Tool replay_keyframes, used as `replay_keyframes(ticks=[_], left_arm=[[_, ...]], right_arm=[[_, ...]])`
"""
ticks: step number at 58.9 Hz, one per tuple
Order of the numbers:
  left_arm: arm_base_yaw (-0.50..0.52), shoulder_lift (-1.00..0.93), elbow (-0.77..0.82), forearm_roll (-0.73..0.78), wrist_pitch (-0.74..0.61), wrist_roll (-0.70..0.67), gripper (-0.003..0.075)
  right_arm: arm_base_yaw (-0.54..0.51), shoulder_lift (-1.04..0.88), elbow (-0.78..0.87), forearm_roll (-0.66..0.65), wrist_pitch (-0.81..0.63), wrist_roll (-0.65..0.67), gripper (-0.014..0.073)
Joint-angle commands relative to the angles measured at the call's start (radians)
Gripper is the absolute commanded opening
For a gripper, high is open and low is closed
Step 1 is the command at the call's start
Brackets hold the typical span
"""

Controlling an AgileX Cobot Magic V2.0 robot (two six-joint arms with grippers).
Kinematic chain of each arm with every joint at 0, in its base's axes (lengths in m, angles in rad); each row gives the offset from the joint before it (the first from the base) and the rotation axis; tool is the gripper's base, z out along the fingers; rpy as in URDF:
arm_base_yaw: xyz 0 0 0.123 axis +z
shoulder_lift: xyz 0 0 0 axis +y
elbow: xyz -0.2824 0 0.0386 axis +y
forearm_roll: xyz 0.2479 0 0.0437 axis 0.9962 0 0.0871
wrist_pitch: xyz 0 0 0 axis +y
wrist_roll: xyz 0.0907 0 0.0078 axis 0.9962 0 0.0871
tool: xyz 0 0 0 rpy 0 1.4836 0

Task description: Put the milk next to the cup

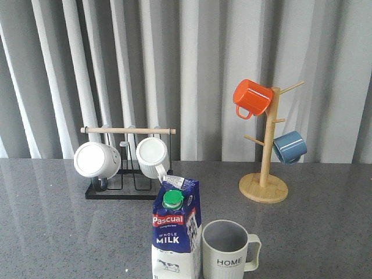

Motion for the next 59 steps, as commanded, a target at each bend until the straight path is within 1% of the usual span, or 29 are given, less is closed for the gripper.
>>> replay_keyframes(ticks=[1, 17, 22, 27, 29, 37, 59], left_arm=[[0.003, -0.011, -0.019, -0.011, -0.075, 0.000, -0.0006], [0.003, -0.011, -0.019, -0.011, -0.075, 0.000, -0.0006], [0.003, -0.011, -0.019, -0.011, -0.075, 0.000, -0.0006], [0.003, -0.011, -0.019, -0.011, -0.075, 0.000, -0.0006], [0.003, -0.011, -0.019, -0.011, -0.075, 0.000, -0.0006], [0.003, -0.011, -0.019, -0.011, -0.075, 0.000, -0.0006], [0.003, -0.011, -0.019, -0.011, -0.075, 0.000, -0.0006]], right_arm=[[-0.006, -0.010, 0.009, -0.005, -0.102, -0.007, -0.0006], [-0.006, -0.010, 0.009, -0.015, -0.171, -0.015, -0.0006], [-0.006, -0.010, 0.009, -0.049, -0.177, -0.064, -0.0006], [-0.006, -0.010, 0.009, -0.097, -0.177, -0.149, -0.0006], [-0.006, -0.010, 0.009, -0.097, -0.177, -0.157, -0.0006], [-0.006, -0.010, 0.009, -0.075, -0.175, -0.159, -0.0006], [-0.006, -0.010, 0.009, -0.075, -0.170, -0.160, -0.0006]])
